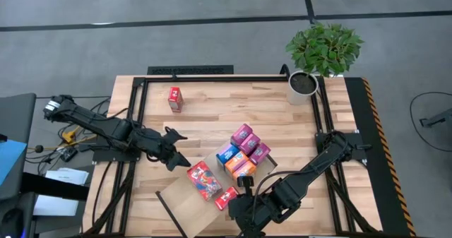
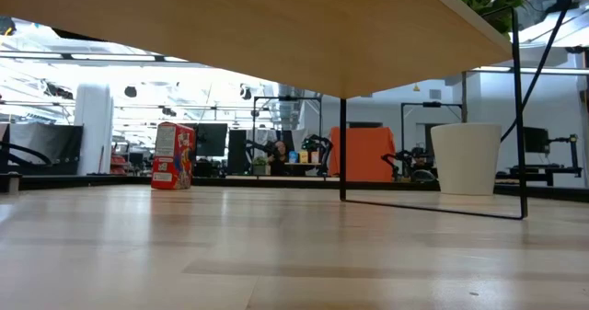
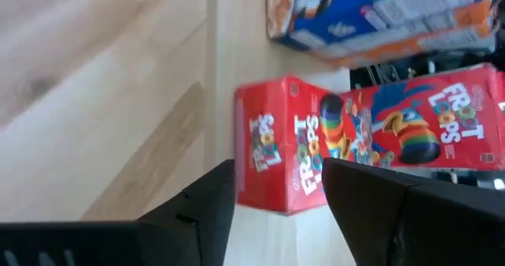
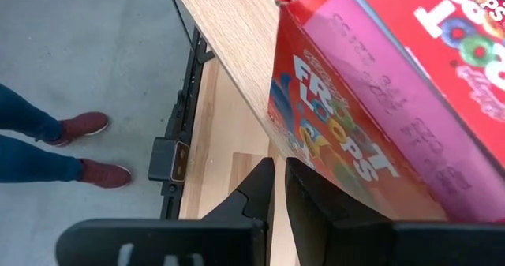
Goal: Stack cereal on shelf
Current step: Put the right red cereal box onto the shelf
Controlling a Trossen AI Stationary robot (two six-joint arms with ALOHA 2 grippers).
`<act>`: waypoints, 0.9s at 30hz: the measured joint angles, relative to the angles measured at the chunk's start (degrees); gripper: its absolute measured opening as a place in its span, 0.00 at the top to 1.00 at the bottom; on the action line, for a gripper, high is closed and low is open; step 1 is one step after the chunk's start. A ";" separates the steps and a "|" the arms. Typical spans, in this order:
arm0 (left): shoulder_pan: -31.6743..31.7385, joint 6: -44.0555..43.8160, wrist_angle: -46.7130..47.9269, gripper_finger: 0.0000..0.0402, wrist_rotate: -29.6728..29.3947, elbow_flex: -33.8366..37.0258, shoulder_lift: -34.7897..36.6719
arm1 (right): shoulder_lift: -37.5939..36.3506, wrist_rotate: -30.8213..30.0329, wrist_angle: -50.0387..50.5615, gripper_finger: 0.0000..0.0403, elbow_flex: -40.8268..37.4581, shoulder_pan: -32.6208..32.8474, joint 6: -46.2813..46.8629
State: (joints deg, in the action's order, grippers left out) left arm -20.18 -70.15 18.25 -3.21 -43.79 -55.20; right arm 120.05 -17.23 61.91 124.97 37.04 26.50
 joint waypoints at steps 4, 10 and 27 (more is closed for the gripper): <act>-1.21 -1.31 -0.63 0.57 1.42 -0.02 -2.38 | 0.00 0.00 0.09 0.85 0.00 0.00 0.02; -1.69 -1.58 -5.80 0.57 2.86 0.02 -5.72 | 0.00 0.00 0.27 0.85 0.00 0.00 0.44; -1.69 -4.70 -21.37 0.57 7.45 0.02 -6.71 | 0.00 0.06 0.22 0.85 0.00 0.04 0.19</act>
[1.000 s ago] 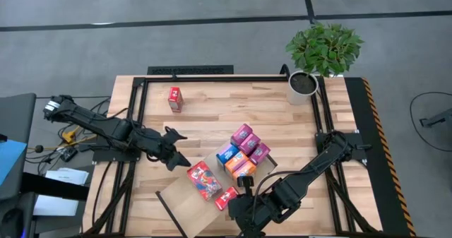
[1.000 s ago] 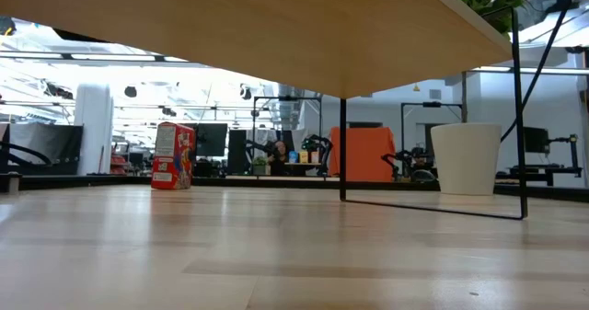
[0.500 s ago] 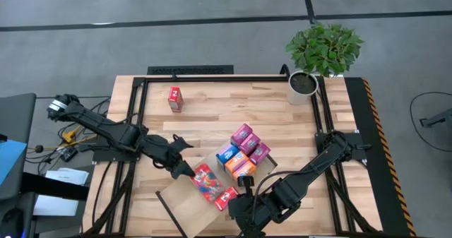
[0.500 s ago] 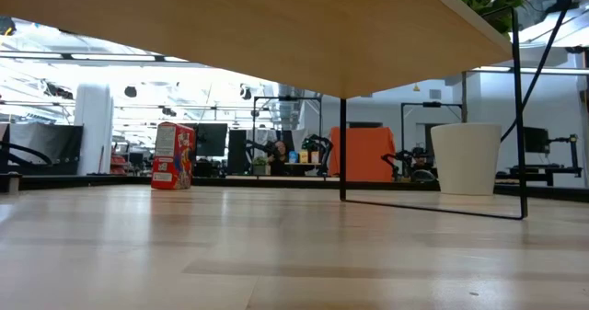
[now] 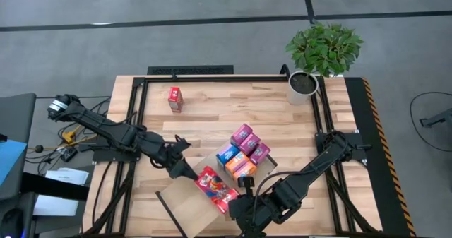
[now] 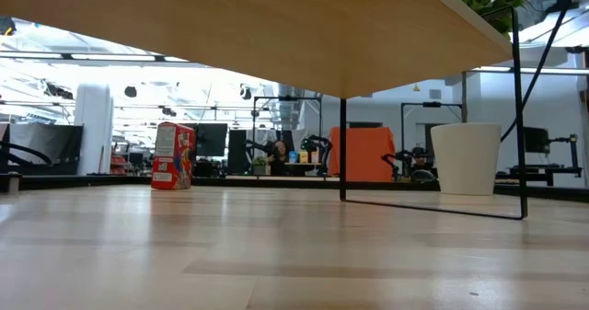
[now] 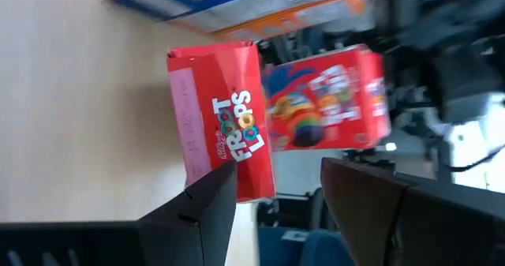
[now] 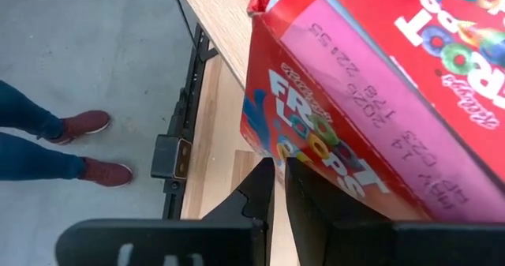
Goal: Stack cereal on shelf
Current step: Put the right red cereal box onto the shelf
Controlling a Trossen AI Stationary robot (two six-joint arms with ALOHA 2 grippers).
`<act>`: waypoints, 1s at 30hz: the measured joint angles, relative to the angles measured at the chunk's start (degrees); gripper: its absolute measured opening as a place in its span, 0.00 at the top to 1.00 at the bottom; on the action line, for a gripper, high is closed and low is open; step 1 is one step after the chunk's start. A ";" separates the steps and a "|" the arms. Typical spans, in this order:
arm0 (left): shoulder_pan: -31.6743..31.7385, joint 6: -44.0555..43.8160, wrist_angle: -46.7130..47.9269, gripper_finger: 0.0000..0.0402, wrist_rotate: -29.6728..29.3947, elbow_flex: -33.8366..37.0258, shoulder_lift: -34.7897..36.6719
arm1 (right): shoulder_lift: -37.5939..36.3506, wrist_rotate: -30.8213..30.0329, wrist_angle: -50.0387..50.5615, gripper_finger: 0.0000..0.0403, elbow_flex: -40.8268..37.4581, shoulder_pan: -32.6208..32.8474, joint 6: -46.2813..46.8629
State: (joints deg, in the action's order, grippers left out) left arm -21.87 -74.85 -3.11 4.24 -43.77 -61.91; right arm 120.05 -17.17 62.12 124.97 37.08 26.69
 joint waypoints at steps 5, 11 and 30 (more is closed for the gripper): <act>0.00 -1.70 -5.12 0.57 0.01 0.00 0.00 | 0.00 0.01 -0.02 0.85 0.00 -0.04 -0.21; 0.00 -3.40 -9.03 0.57 -0.01 0.00 0.00 | 0.00 -0.42 -0.02 0.85 0.00 -0.25 -1.68; 2.12 7.46 20.81 0.71 -5.18 -6.79 4.17 | 0.00 -0.76 -0.14 0.85 0.00 -1.25 -1.87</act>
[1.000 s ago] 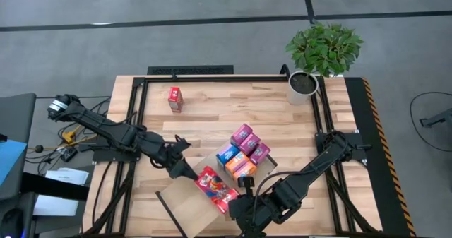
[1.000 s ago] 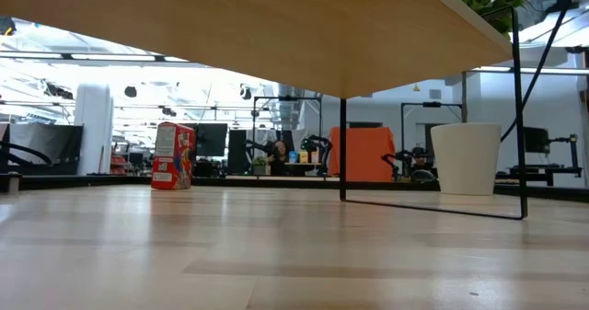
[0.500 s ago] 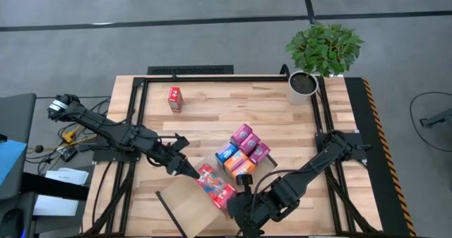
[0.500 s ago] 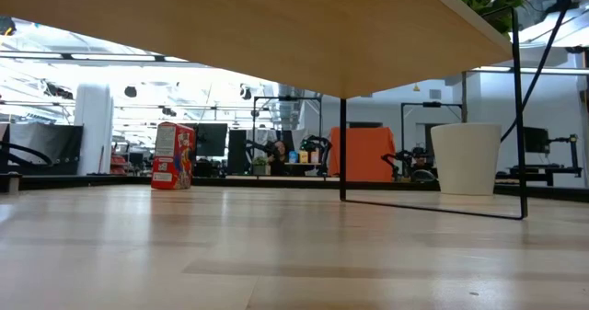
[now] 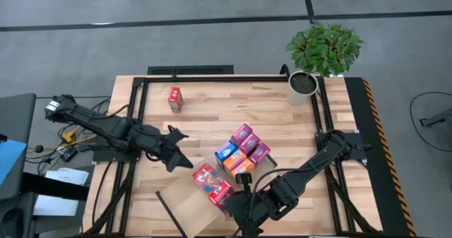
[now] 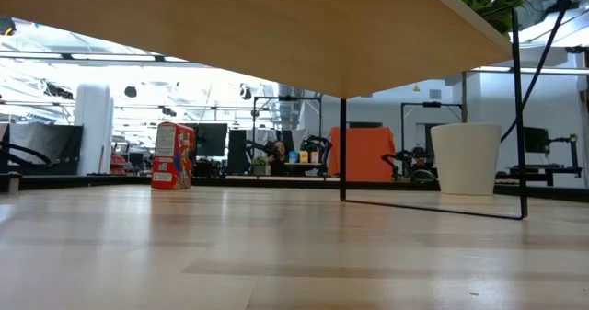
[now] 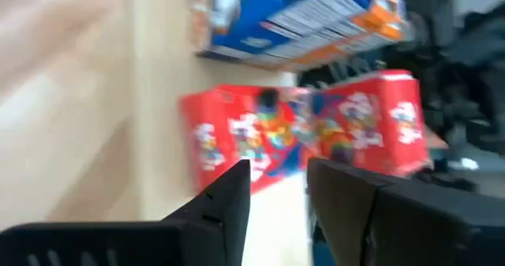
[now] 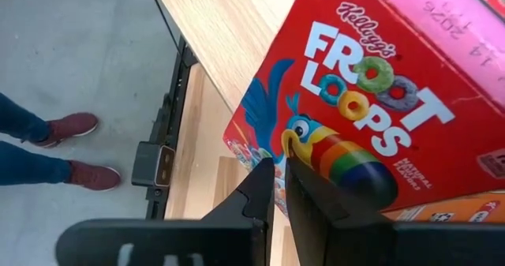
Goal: Stack cereal on shelf
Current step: Put the right red cereal box onto the shelf
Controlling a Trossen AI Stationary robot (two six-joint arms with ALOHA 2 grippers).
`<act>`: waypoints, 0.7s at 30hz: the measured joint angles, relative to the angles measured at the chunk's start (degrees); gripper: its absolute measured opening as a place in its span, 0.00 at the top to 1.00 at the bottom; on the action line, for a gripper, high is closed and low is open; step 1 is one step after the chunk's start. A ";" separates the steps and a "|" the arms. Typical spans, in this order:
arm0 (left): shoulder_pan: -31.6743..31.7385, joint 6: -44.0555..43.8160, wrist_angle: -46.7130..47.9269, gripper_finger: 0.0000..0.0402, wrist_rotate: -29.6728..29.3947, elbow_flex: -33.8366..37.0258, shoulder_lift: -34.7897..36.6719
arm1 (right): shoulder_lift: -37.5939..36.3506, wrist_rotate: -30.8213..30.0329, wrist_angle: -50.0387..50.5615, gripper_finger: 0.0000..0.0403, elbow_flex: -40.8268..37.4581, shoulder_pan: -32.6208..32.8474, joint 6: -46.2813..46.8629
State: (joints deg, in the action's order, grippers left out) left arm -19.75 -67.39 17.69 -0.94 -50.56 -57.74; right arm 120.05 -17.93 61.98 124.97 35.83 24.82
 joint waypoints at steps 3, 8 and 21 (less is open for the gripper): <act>-0.07 -1.97 2.57 0.74 -1.05 -0.36 -1.05 | 0.00 0.00 -0.25 0.85 0.00 0.00 0.20; -0.20 -0.35 4.54 0.77 1.06 -0.27 -4.75 | 0.00 0.00 -0.96 0.85 0.00 0.01 0.20; -0.24 -0.62 -1.31 0.78 4.15 -0.33 -8.64 | 0.00 0.02 -0.96 0.85 0.00 0.02 0.20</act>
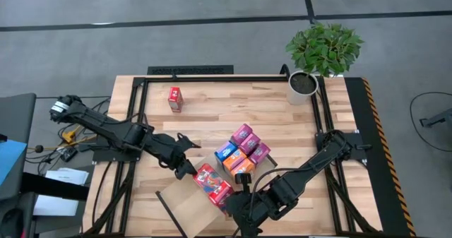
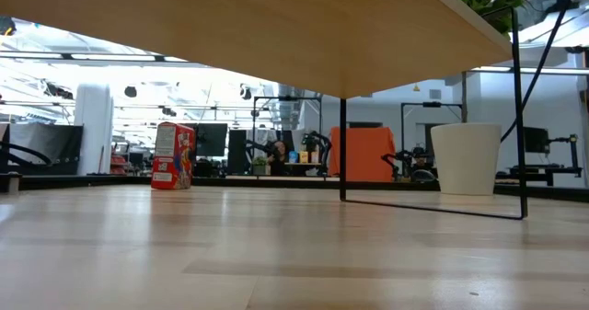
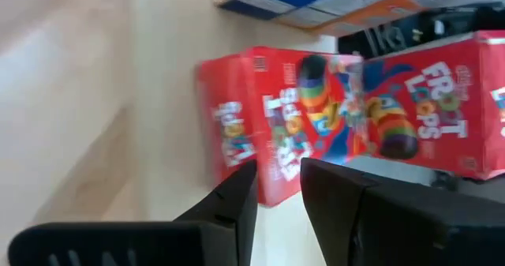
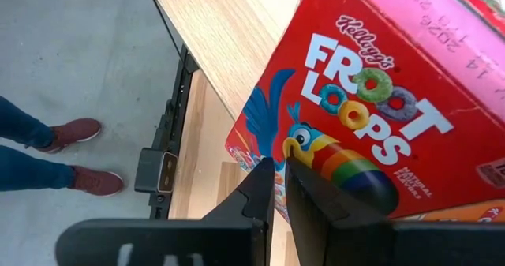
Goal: Stack cereal on shelf
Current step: Put the right red cereal box onto the shelf
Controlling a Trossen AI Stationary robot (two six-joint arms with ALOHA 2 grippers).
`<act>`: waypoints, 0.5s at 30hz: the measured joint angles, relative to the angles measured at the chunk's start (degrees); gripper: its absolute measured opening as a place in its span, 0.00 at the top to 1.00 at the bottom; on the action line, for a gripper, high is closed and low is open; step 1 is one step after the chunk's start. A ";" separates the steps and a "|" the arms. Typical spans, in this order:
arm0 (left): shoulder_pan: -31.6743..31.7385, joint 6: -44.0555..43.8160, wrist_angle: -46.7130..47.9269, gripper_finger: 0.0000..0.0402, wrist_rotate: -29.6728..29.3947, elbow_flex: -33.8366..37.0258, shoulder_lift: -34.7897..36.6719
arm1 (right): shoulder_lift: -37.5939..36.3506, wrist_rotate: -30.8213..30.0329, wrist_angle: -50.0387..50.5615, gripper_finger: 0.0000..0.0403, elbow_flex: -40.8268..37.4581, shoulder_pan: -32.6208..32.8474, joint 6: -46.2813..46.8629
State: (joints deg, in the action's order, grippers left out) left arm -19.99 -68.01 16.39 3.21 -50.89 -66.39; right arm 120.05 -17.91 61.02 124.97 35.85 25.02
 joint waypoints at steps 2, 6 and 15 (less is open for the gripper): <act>0.00 -0.05 -0.40 0.78 0.68 0.04 -0.84 | 0.08 -0.01 -0.05 0.85 0.00 -0.02 0.00; 0.00 -0.61 -1.33 0.78 0.89 0.02 -2.40 | 0.17 0.00 -0.05 0.85 0.00 0.00 0.00; 0.00 -2.35 -9.38 0.78 4.74 0.12 -3.11 | 0.17 0.35 -0.18 0.85 0.07 0.16 -0.04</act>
State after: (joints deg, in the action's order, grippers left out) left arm -19.99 -70.36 7.01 7.95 -50.76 -69.49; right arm 120.22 -17.57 60.84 125.03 36.01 24.97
